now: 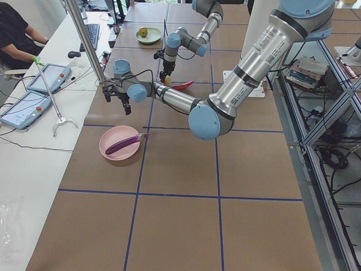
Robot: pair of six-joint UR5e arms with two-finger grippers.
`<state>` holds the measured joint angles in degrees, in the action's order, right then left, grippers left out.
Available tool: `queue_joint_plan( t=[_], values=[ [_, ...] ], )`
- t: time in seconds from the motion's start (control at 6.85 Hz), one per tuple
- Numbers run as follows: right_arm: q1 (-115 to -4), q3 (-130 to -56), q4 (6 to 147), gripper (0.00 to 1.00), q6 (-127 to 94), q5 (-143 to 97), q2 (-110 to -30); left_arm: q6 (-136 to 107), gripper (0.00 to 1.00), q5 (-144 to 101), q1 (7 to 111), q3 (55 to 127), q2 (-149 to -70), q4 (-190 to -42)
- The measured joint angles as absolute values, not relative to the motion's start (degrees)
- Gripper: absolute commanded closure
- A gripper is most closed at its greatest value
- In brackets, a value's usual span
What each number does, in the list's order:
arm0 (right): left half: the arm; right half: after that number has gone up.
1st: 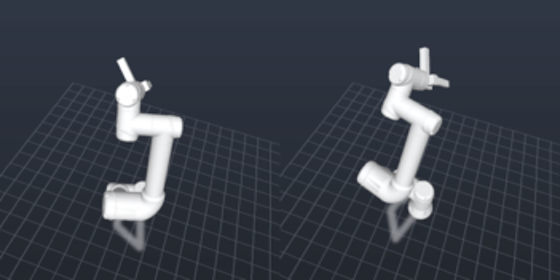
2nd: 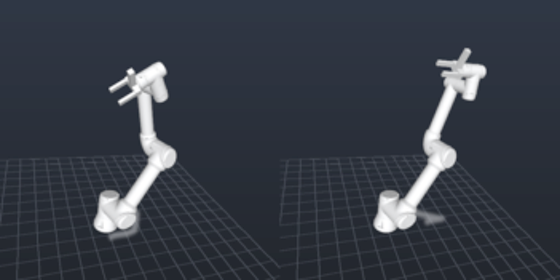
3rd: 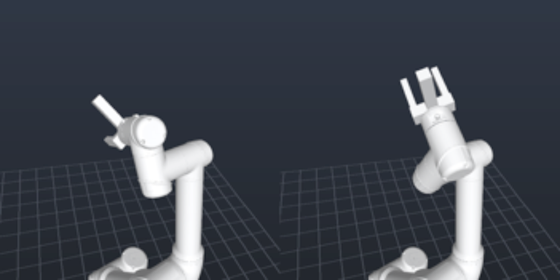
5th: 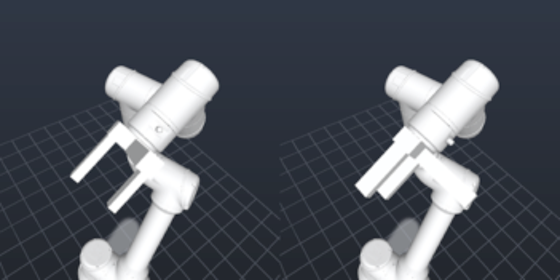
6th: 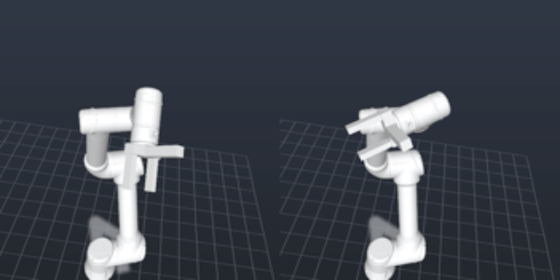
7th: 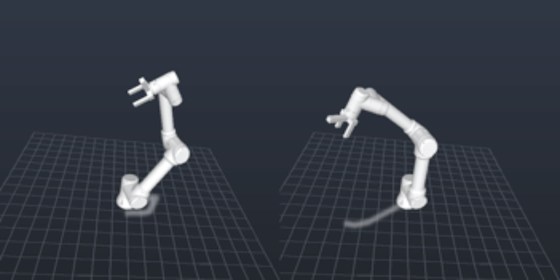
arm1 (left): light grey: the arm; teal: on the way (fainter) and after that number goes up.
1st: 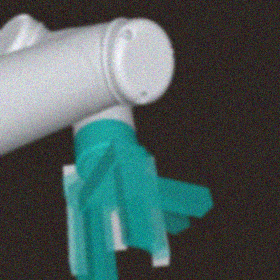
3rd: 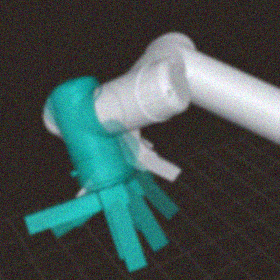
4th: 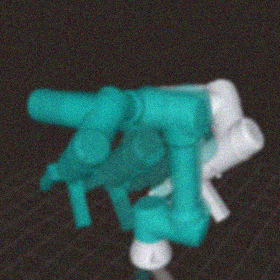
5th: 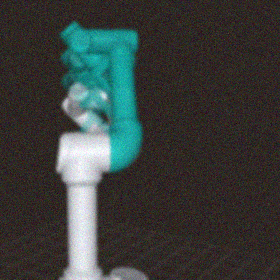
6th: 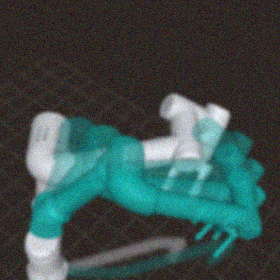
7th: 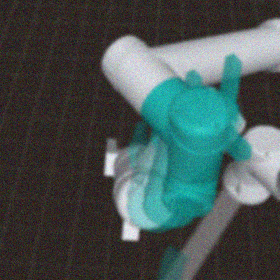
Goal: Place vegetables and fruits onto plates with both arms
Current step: 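Grasp the peach with the right gripper while the left gripper releases the eggplant, then carry the peach to the green plate while the left gripper grasps the red chili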
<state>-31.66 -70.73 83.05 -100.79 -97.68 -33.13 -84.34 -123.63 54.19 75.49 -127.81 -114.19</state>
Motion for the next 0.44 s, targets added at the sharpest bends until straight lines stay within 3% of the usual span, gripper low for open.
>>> queue_joint_plan(
  t=[0.44],
  values=[
    [-42.4, -72.3, 82.5, 1.0, -88.6, -103.7, -37.7, -100.0, 0.0, -118.4, 44.1, 82.2, -127.8, -113.8]
  ],
)
